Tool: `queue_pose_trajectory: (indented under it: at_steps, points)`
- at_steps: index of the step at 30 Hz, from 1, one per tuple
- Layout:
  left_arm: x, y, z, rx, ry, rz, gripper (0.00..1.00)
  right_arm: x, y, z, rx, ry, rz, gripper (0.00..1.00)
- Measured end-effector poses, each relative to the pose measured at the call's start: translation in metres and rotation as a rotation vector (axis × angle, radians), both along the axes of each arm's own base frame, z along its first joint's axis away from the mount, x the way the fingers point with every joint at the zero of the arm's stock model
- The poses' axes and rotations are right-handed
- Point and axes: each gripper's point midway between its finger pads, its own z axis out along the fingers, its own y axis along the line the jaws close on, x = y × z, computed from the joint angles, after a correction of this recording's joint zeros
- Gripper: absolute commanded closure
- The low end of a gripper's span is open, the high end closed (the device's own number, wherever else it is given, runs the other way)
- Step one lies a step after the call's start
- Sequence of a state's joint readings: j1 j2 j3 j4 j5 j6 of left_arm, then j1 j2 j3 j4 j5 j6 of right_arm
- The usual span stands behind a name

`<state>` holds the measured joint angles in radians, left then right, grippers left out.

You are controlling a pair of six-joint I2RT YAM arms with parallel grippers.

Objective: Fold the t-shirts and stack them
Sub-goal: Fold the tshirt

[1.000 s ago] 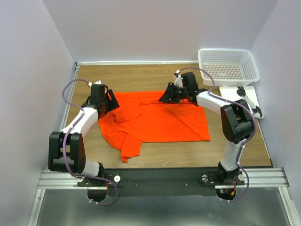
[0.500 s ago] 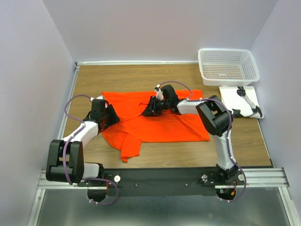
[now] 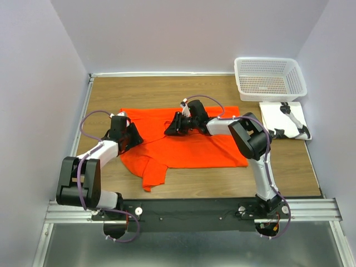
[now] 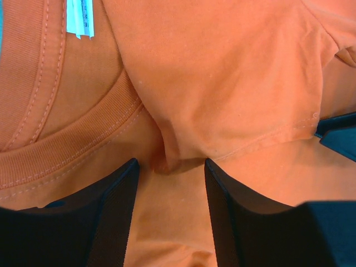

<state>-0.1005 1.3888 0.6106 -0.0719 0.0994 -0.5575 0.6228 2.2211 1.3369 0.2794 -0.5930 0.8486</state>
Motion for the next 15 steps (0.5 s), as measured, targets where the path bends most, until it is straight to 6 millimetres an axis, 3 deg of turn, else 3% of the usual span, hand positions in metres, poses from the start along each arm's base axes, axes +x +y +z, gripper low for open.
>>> queue_pose_trajectory:
  at_steps: [5,11,15]
  points:
    - [0.0,-0.001,-0.004,0.002,0.013,-0.012,0.59,0.004,0.002,0.0,0.006,-0.003,-0.008,0.61]
    - [0.005,-0.009,0.003,-0.009,-0.008,-0.039,0.69,0.005,0.003,-0.002,0.007,0.005,-0.011,0.61]
    - [0.007,-0.012,0.008,-0.017,-0.02,-0.045,0.75,0.005,0.003,-0.003,0.007,0.007,-0.012,0.68]
